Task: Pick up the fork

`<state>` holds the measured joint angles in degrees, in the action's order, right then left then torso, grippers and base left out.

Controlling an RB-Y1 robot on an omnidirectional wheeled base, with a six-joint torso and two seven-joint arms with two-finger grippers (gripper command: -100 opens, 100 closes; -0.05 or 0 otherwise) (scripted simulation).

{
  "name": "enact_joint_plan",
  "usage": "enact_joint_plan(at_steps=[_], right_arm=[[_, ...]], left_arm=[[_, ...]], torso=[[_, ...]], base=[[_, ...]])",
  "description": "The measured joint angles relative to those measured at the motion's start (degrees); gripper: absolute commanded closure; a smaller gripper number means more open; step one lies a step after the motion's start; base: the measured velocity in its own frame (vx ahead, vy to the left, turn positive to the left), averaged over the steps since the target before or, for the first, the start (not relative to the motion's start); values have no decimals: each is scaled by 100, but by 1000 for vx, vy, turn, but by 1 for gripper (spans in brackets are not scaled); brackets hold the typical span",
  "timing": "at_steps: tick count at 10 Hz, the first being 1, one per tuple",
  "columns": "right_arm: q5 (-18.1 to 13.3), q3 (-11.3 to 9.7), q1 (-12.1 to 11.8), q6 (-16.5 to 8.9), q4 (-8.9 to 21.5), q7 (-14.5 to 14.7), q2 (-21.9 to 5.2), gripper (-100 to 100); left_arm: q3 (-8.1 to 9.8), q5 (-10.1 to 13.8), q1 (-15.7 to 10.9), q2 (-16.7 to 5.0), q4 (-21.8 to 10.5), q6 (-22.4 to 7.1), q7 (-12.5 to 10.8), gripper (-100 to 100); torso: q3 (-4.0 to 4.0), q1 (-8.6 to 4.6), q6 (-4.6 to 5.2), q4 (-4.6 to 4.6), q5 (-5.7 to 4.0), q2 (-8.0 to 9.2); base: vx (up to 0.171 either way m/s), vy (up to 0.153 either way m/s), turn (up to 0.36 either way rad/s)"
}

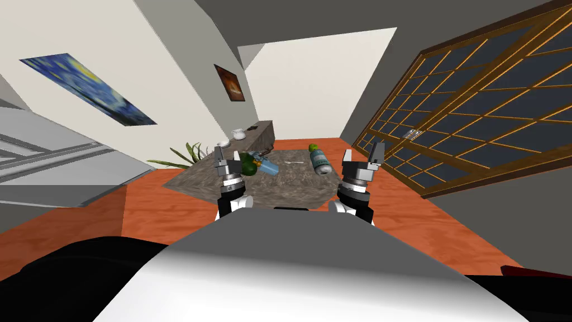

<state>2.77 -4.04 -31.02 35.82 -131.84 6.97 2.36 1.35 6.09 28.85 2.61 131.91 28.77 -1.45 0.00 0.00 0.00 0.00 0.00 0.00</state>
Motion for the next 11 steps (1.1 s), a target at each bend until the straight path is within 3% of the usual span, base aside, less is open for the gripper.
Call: enact_joint_plan(at_steps=[11], right_arm=[[0, 0, 1, 0, 0, 0, 0, 0]], left_arm=[[162, 743, -69, -1757, -559, -1157, 140, -100]], torso=[[8, -12, 0, 3, -3, 14]], base=[[-31, -53, -214]])
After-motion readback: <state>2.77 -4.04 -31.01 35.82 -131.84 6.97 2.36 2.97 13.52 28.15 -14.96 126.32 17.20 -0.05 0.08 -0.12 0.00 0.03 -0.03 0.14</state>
